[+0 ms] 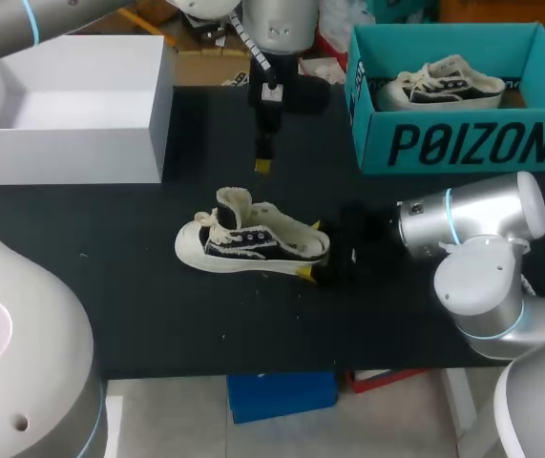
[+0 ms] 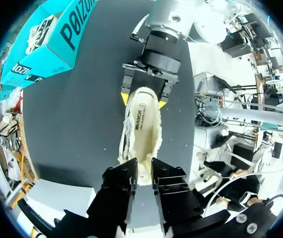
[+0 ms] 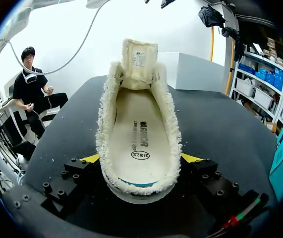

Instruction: Take the shoe out of the shoebox, open the shoe tongue, remove and reinsert the insole, then place the shoe into the shoebox

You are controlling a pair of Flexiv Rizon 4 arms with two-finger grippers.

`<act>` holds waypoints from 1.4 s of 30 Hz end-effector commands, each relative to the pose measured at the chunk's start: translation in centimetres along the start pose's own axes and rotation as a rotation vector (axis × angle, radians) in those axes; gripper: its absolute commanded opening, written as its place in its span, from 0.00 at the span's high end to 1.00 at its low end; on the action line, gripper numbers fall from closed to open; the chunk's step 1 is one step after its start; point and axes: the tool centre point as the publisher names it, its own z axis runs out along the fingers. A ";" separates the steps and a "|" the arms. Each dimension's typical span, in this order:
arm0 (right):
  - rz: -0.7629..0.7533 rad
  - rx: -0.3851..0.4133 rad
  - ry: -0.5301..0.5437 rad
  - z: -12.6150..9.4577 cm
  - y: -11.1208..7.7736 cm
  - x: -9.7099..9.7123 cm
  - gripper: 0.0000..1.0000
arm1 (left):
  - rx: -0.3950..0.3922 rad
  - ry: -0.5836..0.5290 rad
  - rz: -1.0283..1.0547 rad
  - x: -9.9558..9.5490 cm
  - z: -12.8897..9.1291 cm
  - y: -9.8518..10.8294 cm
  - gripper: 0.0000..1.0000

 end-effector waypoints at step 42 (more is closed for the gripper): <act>0.001 0.002 -0.002 0.1 -0.2 0.1 1.00 | 0.180 -0.017 0.197 1.6 2.3 0.1 1.00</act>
